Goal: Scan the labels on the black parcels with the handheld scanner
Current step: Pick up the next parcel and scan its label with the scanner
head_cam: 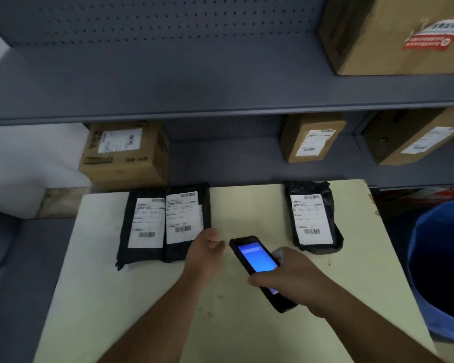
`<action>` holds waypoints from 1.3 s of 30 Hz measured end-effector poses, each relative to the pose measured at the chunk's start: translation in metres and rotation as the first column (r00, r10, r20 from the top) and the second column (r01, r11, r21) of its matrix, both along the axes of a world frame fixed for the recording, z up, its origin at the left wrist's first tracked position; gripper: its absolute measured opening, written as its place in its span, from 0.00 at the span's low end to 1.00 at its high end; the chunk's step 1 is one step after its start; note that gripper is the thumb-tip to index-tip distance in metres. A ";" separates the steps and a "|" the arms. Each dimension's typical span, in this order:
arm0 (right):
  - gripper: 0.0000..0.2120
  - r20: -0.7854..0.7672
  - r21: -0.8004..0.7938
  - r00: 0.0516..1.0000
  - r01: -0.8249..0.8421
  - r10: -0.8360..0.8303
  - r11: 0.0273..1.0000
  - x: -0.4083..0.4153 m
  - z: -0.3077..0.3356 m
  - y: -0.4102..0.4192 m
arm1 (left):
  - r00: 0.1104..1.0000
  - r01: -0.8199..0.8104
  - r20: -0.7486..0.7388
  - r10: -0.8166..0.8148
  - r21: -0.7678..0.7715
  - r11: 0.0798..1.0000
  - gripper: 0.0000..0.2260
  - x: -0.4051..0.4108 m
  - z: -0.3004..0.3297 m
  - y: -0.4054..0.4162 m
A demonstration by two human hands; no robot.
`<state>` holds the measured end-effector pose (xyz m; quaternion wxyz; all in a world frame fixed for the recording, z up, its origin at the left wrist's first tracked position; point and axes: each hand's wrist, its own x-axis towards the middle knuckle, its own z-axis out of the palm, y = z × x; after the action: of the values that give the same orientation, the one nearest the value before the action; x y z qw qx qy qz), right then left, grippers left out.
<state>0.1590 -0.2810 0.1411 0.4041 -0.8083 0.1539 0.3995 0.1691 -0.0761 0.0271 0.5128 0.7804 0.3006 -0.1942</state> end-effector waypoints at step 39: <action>0.25 -0.097 -0.082 0.980 -0.184 0.176 0.979 0.008 -0.019 0.163 | 0.918 -0.227 -0.248 0.310 0.311 0.923 0.60 -0.003 -0.052 0.191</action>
<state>0.1671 -0.1180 0.1223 0.3218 -0.8179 0.1158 0.4626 0.1658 0.1153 -0.0247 0.3708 0.7576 0.5023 -0.1907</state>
